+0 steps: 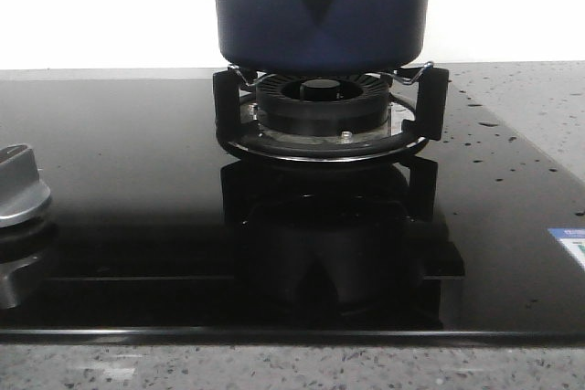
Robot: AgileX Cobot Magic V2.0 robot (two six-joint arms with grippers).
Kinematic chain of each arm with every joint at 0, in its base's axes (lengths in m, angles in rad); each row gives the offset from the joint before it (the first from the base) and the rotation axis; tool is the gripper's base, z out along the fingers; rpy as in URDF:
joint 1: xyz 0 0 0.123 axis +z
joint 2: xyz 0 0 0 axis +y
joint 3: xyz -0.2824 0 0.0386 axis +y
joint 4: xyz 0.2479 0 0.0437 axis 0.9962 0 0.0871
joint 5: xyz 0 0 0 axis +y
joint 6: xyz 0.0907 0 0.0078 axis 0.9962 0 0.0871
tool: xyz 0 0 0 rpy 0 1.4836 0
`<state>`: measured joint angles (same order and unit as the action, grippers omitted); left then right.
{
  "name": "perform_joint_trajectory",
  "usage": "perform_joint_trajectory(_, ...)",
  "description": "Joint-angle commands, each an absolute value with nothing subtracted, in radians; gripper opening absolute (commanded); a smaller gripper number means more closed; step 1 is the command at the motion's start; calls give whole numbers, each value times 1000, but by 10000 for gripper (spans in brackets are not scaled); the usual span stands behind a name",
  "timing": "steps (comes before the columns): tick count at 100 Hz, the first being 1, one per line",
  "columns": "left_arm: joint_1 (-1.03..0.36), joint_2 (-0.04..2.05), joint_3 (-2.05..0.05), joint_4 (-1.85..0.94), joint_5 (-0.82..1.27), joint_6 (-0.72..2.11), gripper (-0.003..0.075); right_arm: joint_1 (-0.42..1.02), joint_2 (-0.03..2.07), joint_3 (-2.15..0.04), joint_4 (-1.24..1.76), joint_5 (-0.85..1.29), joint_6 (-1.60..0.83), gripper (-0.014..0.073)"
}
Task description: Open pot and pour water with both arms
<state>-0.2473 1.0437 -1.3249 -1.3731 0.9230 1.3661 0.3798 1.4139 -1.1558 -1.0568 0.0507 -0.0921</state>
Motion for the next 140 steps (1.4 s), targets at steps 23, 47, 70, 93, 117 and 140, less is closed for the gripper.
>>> perform_joint_trajectory(23,-243,1025,-1351,-1461,880,1357,209,379,1377,-1212,-1222,52,-94,134)
perform_joint_trajectory(47,-243,1025,-1351,-1461,880,1357,209,379,1377,-1231,-1376,104,-94,134)
perform_joint_trajectory(70,-243,1025,-1351,-1461,880,1357,209,379,1377,-1231,-1658,130,-94,134)
perform_joint_trajectory(93,-243,1025,-1351,-1435,880,1357,209,379,1375,-1231,-1877,149,-94,134)
perform_joint_trajectory(117,-243,1025,-1351,-1435,880,1357,209,381,1375,-1283,-1883,159,-94,134)
perform_joint_trajectory(140,-243,1025,-1351,-1433,880,1357,209,381,1375,-1321,-1883,159,-94,134)
